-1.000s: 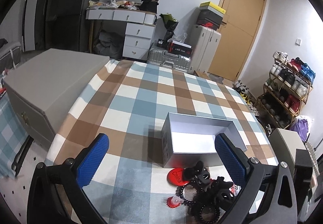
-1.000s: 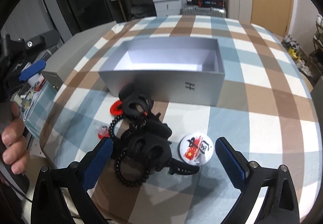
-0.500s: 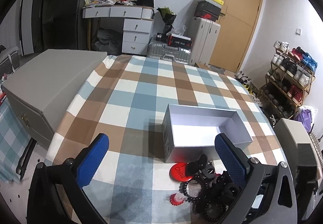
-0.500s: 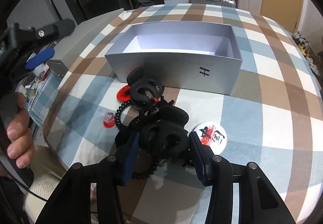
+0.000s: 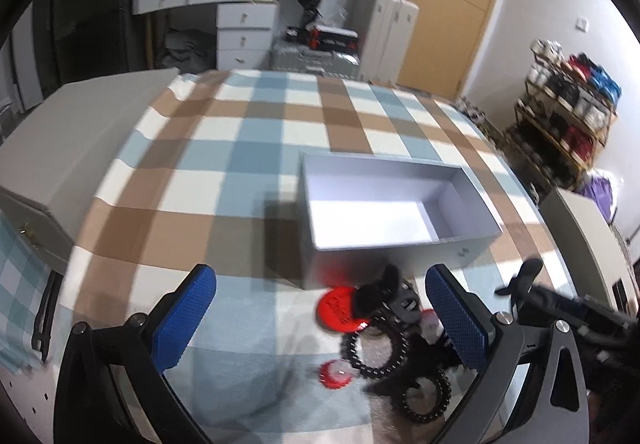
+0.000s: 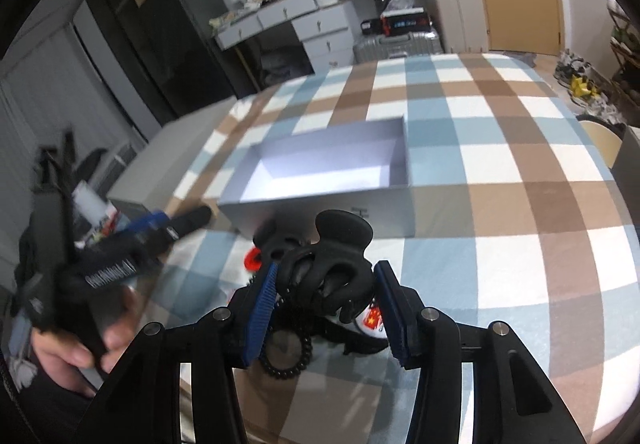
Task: Organize jewelry
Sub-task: 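Lower the right gripper onto the black claw clips and close it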
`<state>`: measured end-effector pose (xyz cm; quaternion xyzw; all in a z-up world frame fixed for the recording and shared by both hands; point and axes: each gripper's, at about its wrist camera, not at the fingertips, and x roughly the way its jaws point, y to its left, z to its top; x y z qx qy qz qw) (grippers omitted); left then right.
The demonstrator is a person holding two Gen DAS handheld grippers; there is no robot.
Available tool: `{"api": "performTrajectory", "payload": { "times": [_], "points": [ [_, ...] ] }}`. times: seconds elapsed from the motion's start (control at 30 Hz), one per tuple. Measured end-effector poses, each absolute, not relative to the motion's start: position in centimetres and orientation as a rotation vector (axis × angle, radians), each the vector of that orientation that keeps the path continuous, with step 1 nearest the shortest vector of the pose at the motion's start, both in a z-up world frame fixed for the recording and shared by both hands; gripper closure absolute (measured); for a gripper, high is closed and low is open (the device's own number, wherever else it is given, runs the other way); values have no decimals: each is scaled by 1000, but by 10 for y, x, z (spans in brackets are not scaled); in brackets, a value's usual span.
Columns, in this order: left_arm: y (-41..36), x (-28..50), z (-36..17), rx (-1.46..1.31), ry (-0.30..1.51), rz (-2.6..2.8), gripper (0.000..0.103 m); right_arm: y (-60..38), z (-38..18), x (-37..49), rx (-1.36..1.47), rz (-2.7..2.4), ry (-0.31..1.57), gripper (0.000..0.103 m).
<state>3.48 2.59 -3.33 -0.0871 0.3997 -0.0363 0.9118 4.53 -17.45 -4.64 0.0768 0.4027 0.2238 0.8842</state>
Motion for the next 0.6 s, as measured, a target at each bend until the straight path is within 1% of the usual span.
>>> {"api": "performTrajectory", "payload": {
  "times": [0.3,0.43,0.53,0.6],
  "points": [
    [-1,45,-50,-118,916,-160,3,-193,-30,39,216,468,770,55],
    [-9,49,-56,-106,952,-186,9,-194,-28,37,223,491,765,55],
    [-12,52,-59,-110,968,-195,12,-195,-27,35,231,510,761,55],
    [-12,56,-62,-119,990,-203,17,-194,-26,35,234,519,760,55]
  ]
}}
